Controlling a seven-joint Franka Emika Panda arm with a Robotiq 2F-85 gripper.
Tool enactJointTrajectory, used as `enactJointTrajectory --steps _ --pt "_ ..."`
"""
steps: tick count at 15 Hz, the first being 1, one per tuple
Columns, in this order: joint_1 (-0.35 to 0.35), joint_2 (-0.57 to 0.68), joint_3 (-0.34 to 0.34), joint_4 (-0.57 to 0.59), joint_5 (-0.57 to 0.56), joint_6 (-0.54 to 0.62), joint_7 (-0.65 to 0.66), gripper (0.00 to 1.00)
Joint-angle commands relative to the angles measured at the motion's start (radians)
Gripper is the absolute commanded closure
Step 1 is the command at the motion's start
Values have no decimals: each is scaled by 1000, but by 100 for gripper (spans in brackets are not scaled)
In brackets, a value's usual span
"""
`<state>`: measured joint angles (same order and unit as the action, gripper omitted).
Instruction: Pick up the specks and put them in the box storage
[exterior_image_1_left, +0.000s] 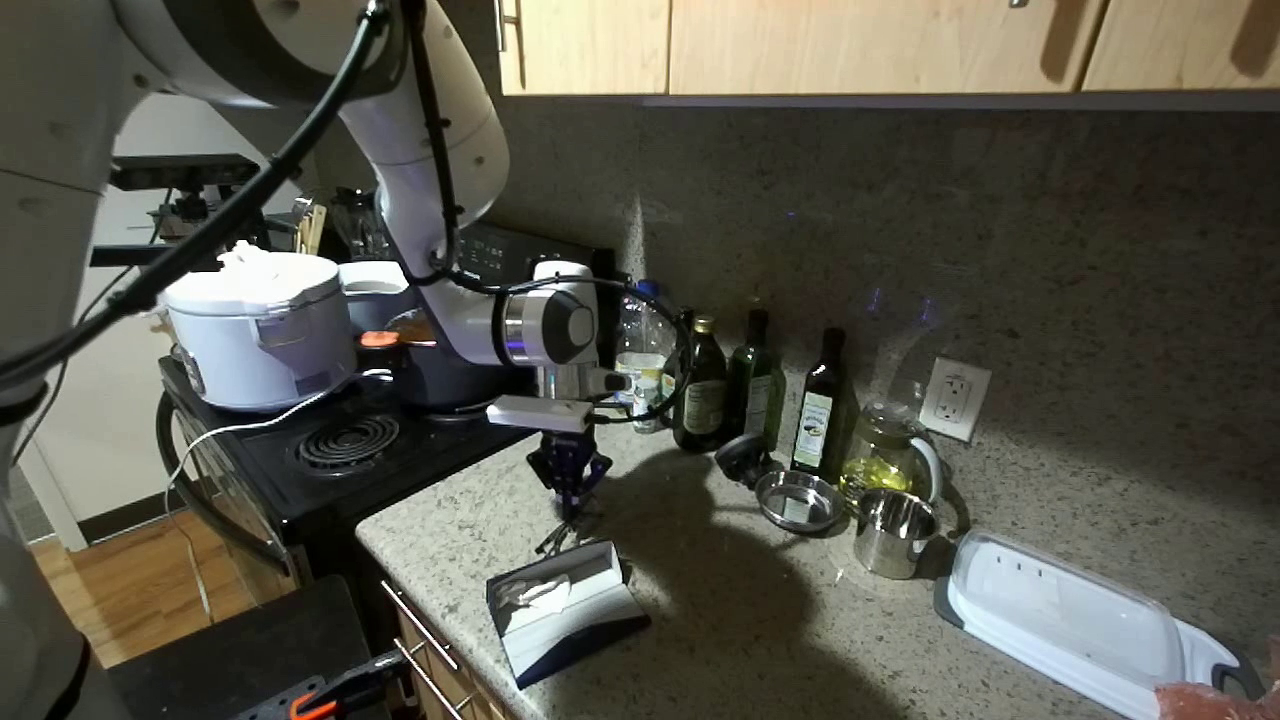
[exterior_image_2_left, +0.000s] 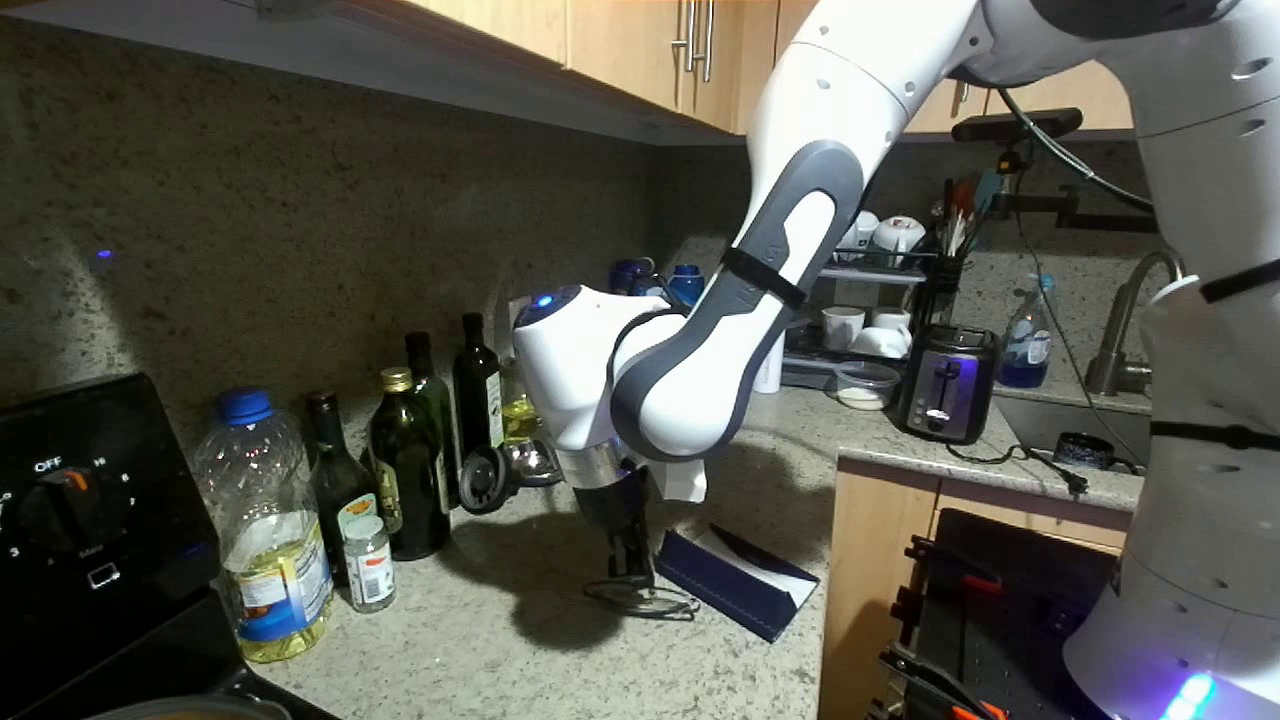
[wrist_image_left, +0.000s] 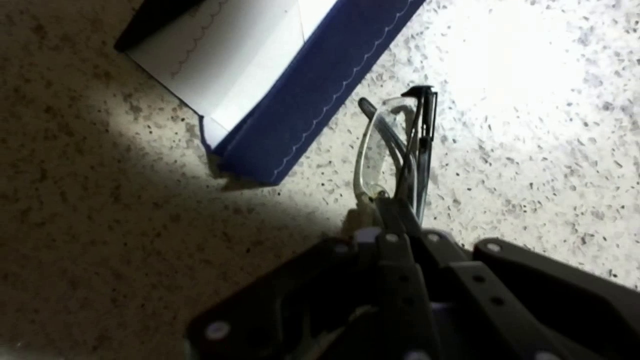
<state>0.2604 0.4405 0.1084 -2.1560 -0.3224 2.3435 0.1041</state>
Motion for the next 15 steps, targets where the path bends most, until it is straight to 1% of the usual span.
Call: enactJointTrajectory --steps 1,8,15 --pt "17 -49 -7 -33 -15 -7 30 100" --pt "33 -89 -7 -58 -36 -7 62 100" --pt "29 -127 -6 -78 -39 -18 69 100"
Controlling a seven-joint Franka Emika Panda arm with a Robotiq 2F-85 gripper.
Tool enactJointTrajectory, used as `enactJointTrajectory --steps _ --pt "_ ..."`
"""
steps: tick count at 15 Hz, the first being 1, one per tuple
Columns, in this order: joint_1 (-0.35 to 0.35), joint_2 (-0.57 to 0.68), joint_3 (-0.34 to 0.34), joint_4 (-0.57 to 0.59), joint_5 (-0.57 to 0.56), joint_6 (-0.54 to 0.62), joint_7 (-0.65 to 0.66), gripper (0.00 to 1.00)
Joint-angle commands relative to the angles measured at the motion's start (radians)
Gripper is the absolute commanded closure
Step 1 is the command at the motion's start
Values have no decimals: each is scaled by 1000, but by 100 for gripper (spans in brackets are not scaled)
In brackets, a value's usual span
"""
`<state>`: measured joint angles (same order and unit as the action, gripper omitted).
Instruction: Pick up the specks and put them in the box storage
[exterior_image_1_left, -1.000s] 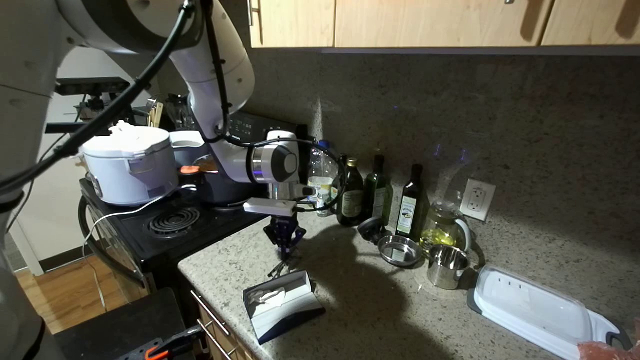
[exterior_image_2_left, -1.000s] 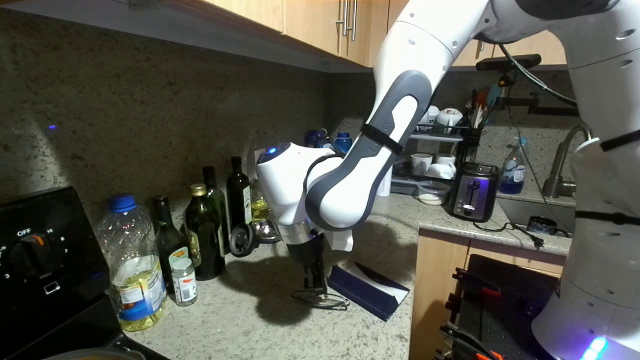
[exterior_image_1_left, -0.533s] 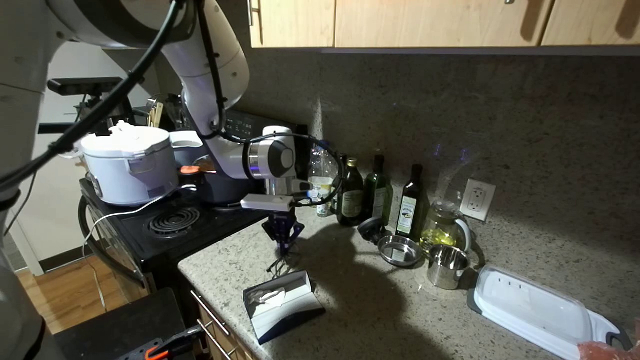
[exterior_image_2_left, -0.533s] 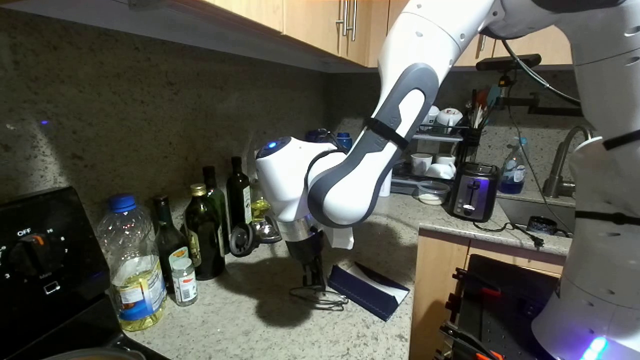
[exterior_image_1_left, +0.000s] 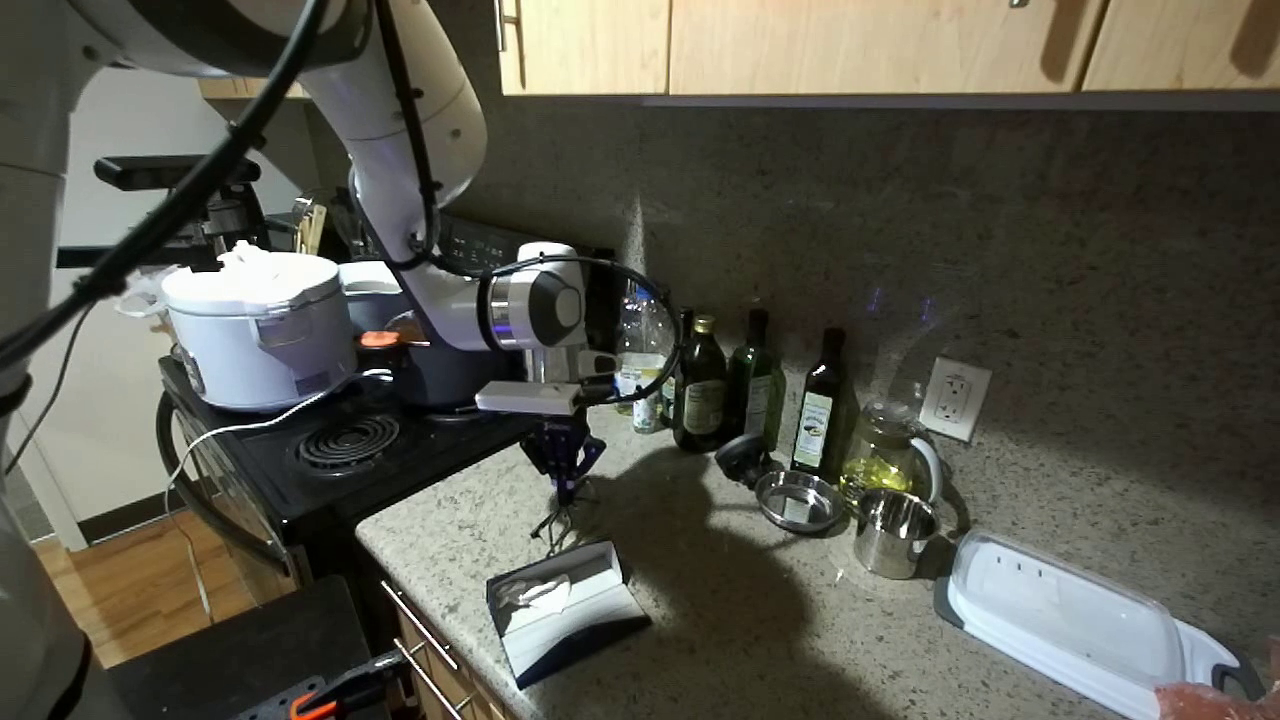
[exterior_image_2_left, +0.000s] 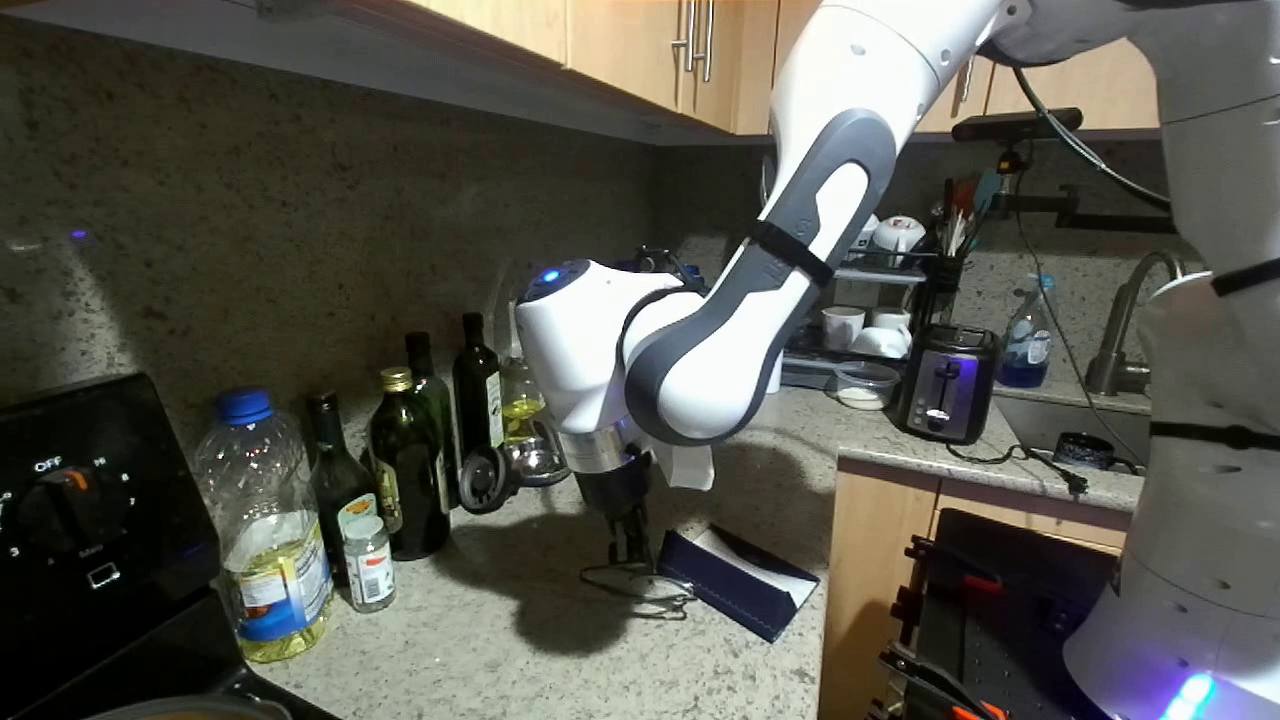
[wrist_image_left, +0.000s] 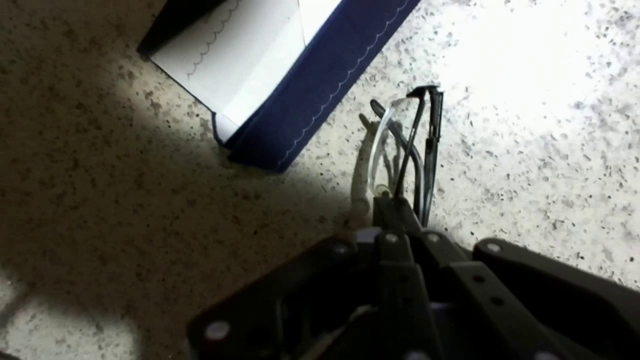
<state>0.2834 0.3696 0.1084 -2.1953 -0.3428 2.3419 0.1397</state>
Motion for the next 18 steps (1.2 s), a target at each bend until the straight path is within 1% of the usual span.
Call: enactJointTrajectory --steps 1,10,18 --pt "5 -62 -6 -41 -19 -18 37 100" --pt "-24 -145 -11 -82 -16 -42 34 100" --pt "-71 -263 -8 -135 -6 -78 37 100"
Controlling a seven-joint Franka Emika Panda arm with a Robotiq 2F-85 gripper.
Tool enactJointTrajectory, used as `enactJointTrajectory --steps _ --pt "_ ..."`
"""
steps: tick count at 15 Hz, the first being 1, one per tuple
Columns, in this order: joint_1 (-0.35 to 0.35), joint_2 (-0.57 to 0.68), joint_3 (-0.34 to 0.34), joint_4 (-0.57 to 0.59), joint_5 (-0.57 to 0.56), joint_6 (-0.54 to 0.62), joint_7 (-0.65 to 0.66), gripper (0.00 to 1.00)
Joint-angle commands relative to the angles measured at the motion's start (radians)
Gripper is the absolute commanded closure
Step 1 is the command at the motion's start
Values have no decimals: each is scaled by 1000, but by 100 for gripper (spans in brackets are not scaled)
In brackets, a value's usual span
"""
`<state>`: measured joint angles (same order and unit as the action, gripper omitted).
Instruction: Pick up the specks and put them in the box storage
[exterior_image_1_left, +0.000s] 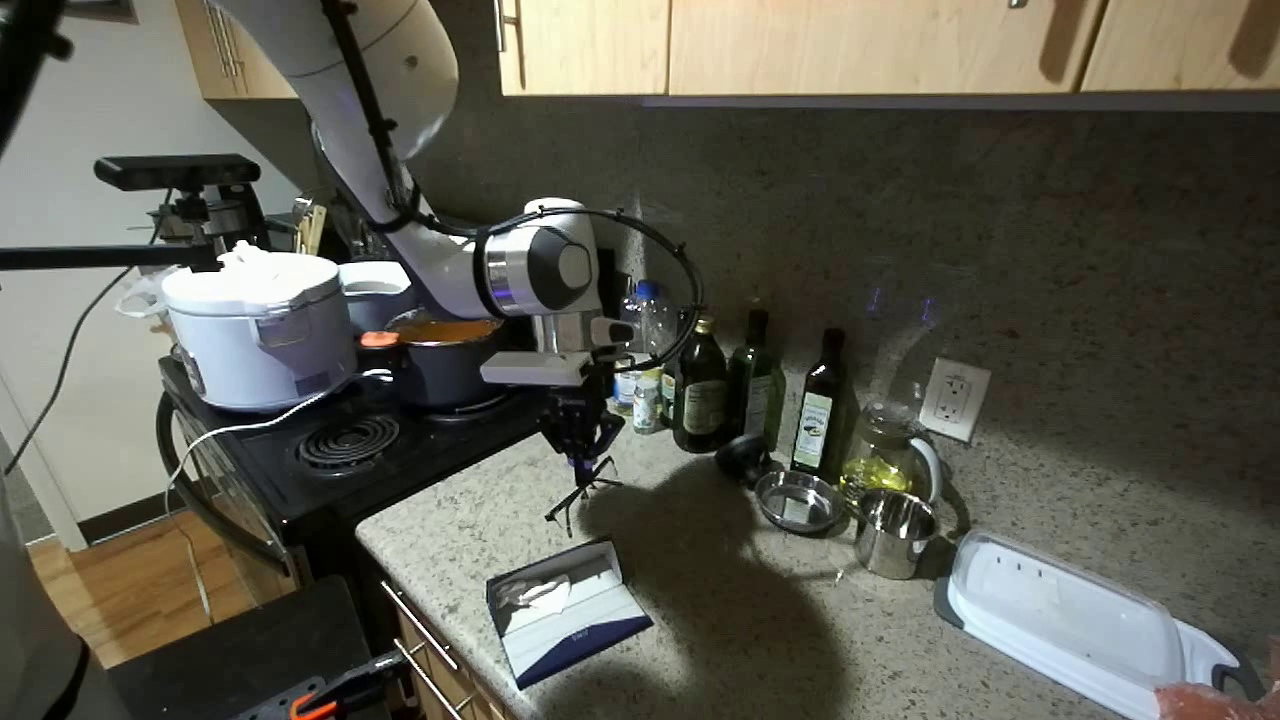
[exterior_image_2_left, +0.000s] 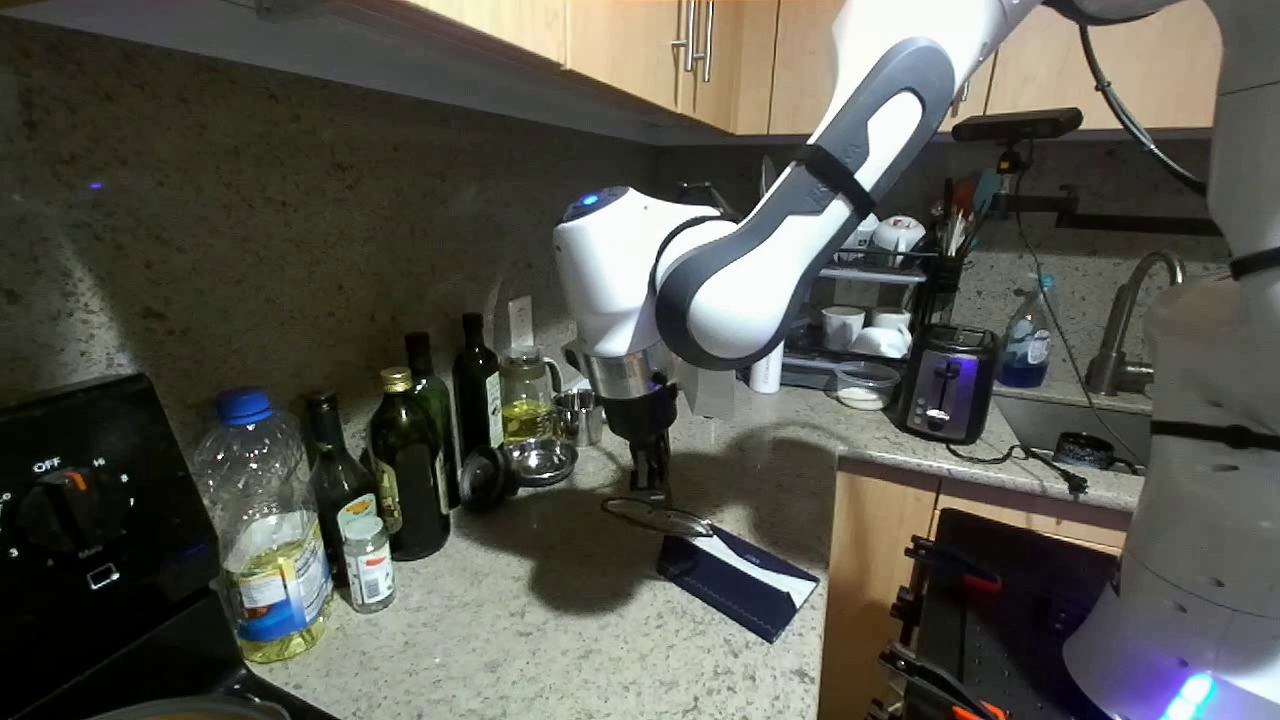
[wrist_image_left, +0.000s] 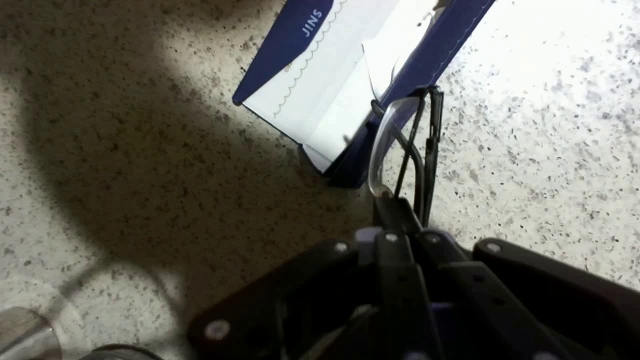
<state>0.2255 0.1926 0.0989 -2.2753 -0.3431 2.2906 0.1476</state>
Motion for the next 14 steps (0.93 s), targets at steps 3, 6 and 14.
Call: enactJointTrajectory --steps 3,6,14 --pt "-30 -134 4 -92 1 -20 39 100" --pt "-46 -175 5 -136 9 -9 58 100" --pt "-78 -251 7 -250 29 12 101 100"
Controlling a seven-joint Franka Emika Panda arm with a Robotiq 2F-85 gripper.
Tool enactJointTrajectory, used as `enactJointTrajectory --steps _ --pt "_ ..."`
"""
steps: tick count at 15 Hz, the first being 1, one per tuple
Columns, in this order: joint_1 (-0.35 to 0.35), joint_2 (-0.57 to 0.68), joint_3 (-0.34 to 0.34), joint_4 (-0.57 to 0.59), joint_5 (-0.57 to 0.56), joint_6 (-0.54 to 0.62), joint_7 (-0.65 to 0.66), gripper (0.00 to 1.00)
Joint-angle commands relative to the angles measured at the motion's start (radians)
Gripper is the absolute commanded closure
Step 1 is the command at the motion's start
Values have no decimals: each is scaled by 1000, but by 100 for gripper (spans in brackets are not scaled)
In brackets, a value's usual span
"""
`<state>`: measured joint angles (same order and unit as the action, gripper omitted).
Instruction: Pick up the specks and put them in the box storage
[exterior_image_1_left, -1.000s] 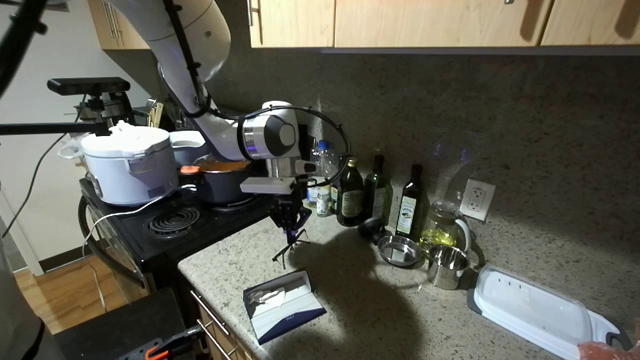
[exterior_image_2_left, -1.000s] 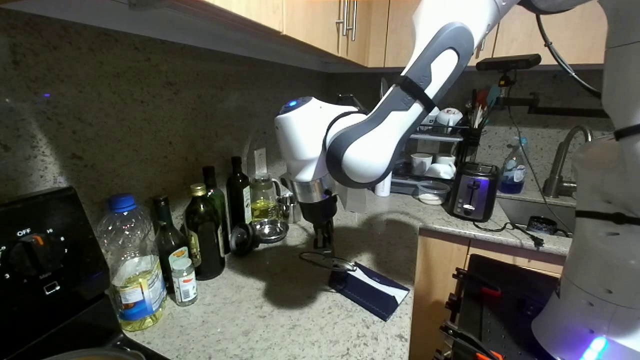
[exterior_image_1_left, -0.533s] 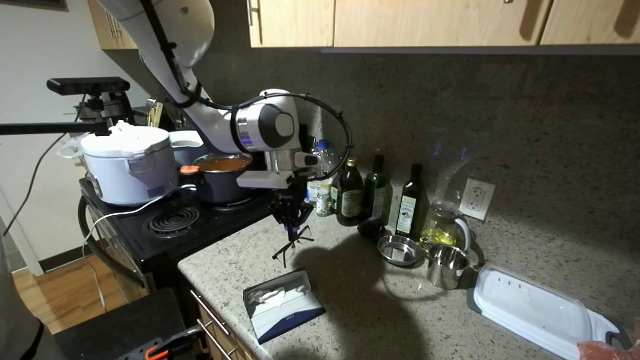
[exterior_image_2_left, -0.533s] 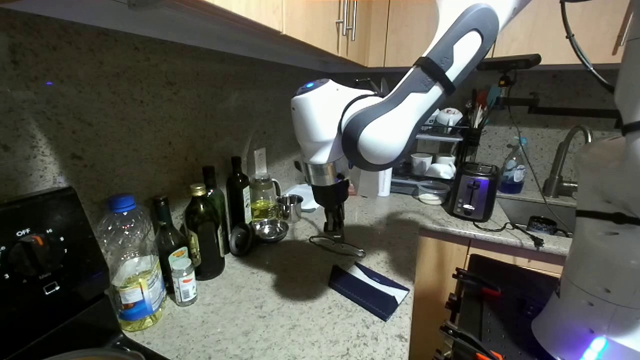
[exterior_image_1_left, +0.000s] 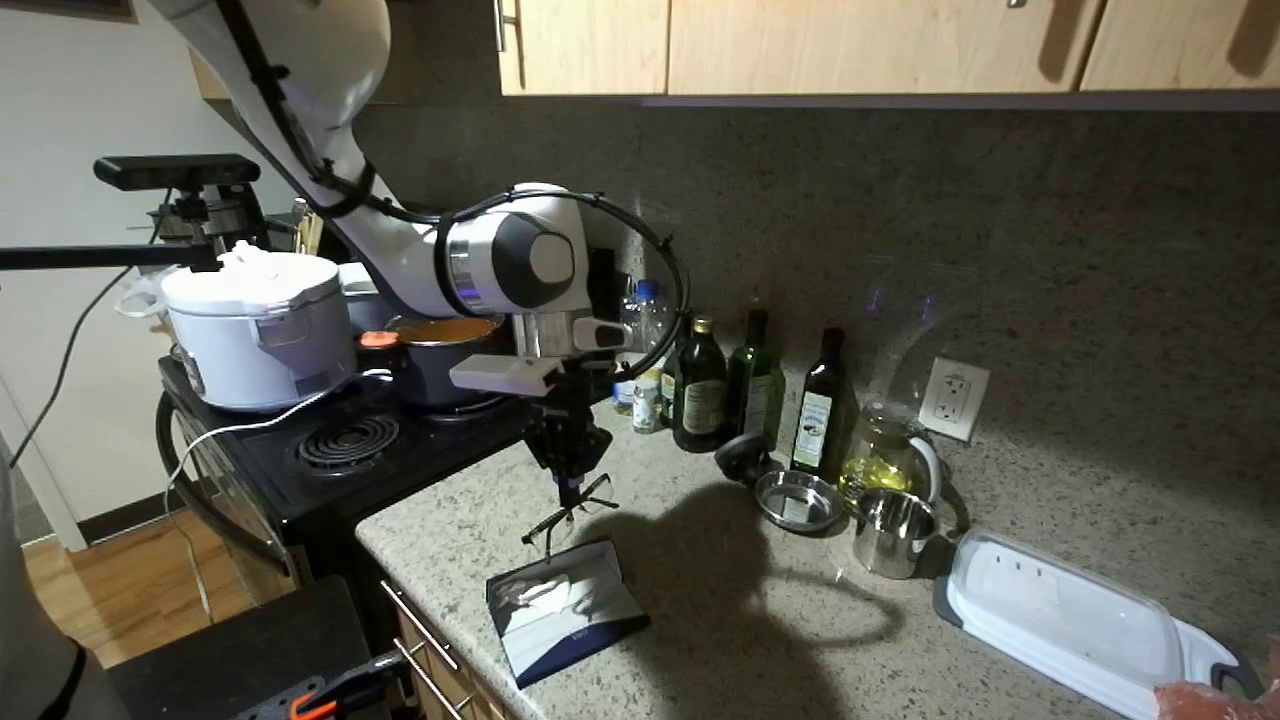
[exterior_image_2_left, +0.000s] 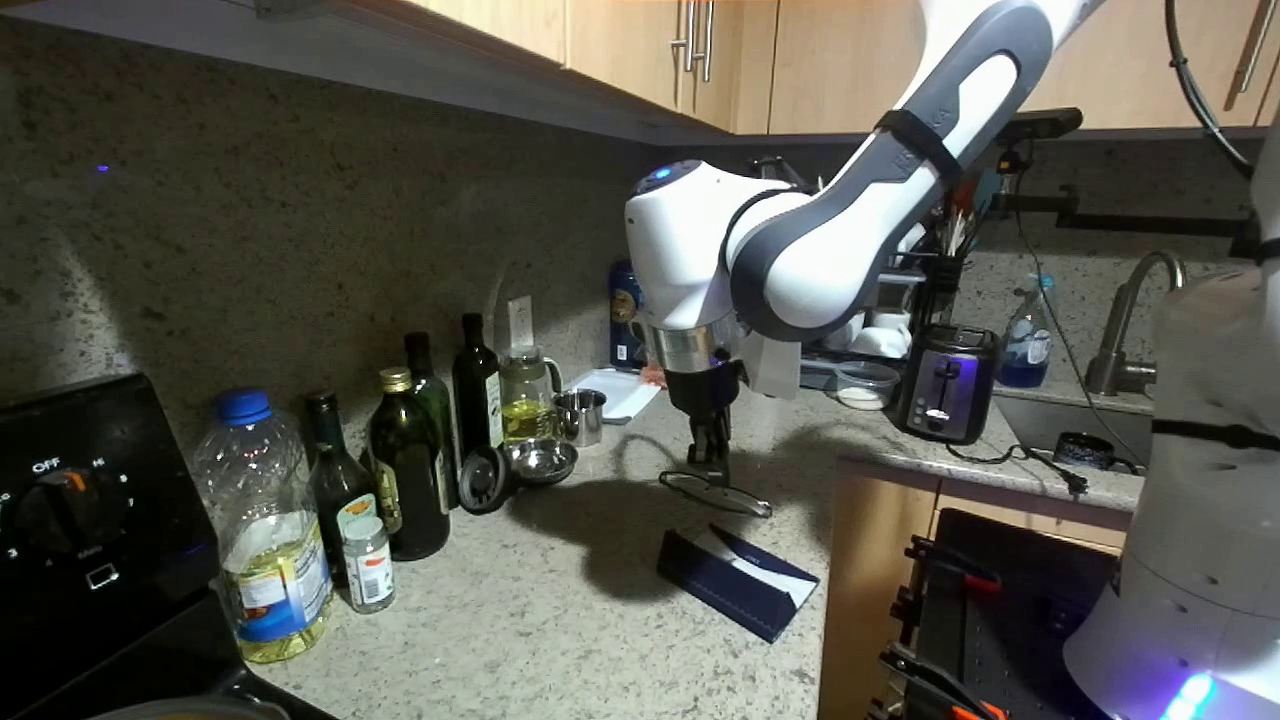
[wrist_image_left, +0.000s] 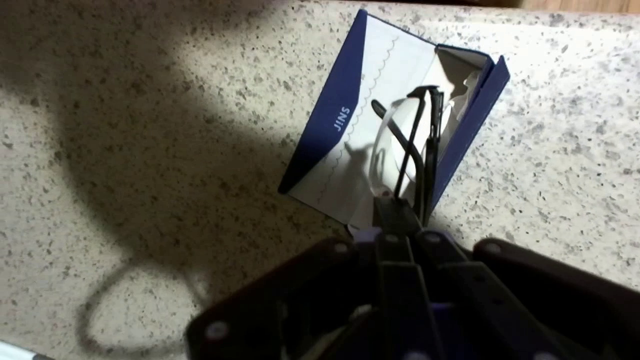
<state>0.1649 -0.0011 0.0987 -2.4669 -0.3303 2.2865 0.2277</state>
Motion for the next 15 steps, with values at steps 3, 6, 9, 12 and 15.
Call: enactJointTrajectory --steps 3,6,9,12,15 --pt "-27 -56 8 -71 26 19 18 100" --pt "-31 -45 9 -77 30 27 20 100" --pt "-32 -35 9 -95 39 47 20 100" --pt "-35 -31 7 -123 54 79 20 100" --pt "-35 -11 8 -136 70 111 12 100"
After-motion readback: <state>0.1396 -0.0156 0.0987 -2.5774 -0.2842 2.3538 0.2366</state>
